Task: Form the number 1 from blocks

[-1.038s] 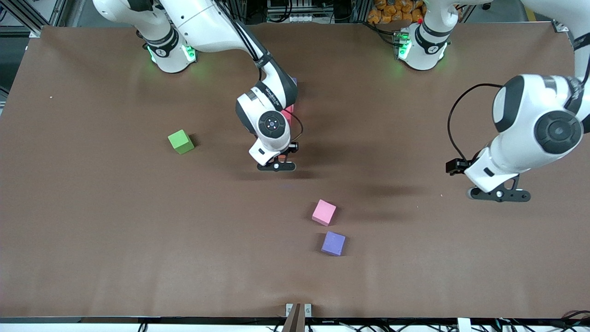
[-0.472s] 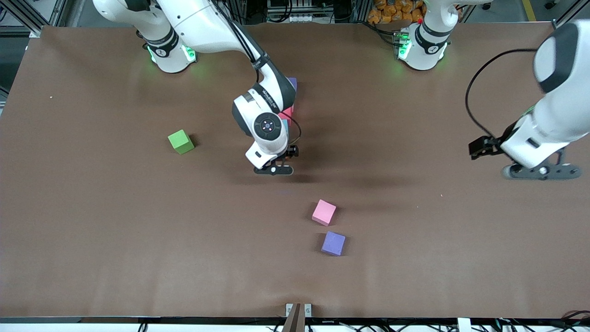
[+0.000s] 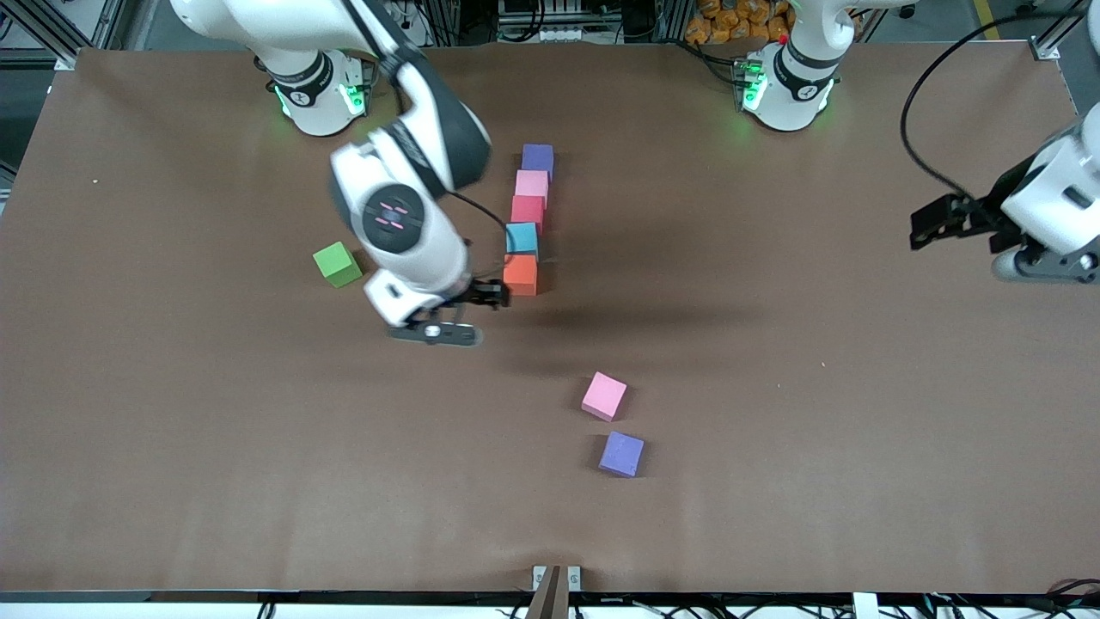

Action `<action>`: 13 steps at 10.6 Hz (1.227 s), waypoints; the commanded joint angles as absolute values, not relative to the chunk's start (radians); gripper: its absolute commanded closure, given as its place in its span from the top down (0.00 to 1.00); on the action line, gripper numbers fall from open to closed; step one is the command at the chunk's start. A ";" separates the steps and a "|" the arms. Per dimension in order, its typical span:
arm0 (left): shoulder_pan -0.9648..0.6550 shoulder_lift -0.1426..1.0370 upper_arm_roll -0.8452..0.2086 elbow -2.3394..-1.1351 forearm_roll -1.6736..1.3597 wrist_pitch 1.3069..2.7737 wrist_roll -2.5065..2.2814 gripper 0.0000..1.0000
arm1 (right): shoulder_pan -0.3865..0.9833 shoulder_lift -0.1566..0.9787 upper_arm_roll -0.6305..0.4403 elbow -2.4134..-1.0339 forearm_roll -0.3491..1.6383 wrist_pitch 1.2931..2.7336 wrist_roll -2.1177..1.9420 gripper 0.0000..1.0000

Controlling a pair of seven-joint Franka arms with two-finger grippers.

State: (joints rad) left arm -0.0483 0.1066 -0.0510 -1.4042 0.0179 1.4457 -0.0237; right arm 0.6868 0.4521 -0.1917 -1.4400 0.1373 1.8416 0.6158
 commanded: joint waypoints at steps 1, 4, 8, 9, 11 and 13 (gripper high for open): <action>-0.040 0.031 -0.046 -1.402 0.002 1.414 0.006 1.00 | 0.683 0.375 -0.224 -1.459 0.043 1.824 0.615 1.00; -0.038 0.034 -0.044 -1.401 0.003 1.416 0.000 1.00 | 0.680 0.296 -0.346 -1.448 0.037 1.784 0.369 1.00; -0.054 0.058 -0.058 -1.391 -0.003 1.417 -0.057 1.00 | 0.389 0.224 -0.278 -1.388 0.054 1.629 0.042 1.00; -0.051 0.057 -0.054 -1.393 -0.003 1.416 -0.052 1.00 | 0.311 0.209 -0.261 -1.390 0.055 1.617 -0.001 1.00; -0.043 0.055 -0.054 -1.393 -0.005 1.416 -0.041 1.00 | 0.243 0.201 -0.259 -1.394 0.054 1.605 -0.052 1.00; -0.046 0.055 -0.054 -1.394 -0.005 1.417 -0.040 1.00 | 0.136 0.184 -0.126 -1.394 0.041 1.609 -0.057 1.00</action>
State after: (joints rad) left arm -0.0494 0.0583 -0.0538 -1.4004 0.0172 1.4271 -0.0418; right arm 0.2049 0.2096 -0.2239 -1.3904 0.0535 1.6148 -0.0573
